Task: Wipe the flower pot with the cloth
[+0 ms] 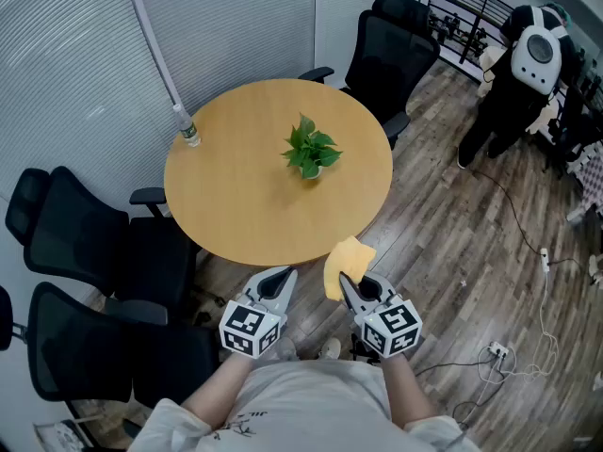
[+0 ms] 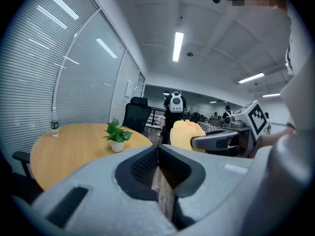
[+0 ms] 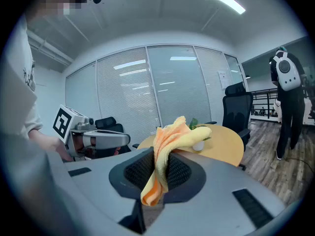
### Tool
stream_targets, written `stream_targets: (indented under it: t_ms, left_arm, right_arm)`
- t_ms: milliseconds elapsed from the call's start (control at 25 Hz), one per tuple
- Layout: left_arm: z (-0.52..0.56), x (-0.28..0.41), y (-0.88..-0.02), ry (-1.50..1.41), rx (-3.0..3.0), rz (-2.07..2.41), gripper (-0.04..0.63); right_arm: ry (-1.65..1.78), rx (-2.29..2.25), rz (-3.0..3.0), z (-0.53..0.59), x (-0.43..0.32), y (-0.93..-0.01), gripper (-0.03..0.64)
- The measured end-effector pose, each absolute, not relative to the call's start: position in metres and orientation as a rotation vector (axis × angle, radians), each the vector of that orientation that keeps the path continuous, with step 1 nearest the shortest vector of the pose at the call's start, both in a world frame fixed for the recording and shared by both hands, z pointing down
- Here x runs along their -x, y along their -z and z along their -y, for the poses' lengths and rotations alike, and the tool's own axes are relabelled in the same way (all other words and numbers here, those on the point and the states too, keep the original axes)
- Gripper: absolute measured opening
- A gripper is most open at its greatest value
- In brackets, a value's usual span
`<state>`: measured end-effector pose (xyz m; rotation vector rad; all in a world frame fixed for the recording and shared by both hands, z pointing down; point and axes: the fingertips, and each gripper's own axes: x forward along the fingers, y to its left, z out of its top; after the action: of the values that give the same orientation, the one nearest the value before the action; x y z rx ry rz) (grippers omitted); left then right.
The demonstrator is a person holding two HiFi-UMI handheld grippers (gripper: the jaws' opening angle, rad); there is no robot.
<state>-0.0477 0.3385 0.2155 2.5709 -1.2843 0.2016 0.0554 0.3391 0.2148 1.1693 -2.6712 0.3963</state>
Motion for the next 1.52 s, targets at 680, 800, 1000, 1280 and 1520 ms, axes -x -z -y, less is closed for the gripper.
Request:
stream_targets:
  t_ms: [680, 800, 1000, 1280, 1520]
  left_arm:
    - [-0.329, 0.065, -0.216, -0.207, -2.591, 1.244, 0.011]
    - [-0.331, 0.071, -0.213, -0.208, -2.616, 1.226, 0.011]
    - [-0.337, 0.081, -0.215, -0.204, -2.656, 1.180, 0.011]
    - [-0.327, 0.082, -0.224, -0.170, -2.636, 1.157, 0.011]
    - [-0.293, 0.076, -0.227, -0.177, -2.640, 1.157, 0.011]
  right_arm:
    - [-0.407, -1.225, 2.631, -0.329, -0.043, -0.217, 0.048]
    - [-0.424, -1.270, 2.635, -0.330, -0.040, -0.214, 0.049]
    - [-0.412, -1.318, 2.620, -0.338, -0.031, -0.214, 0.049]
    - [-0.457, -1.308, 2.592, -0.334, -0.028, -0.233, 0.049]
    - [-0.477, -1.297, 2.600, -0.300, -0.031, -0.240, 0.049]
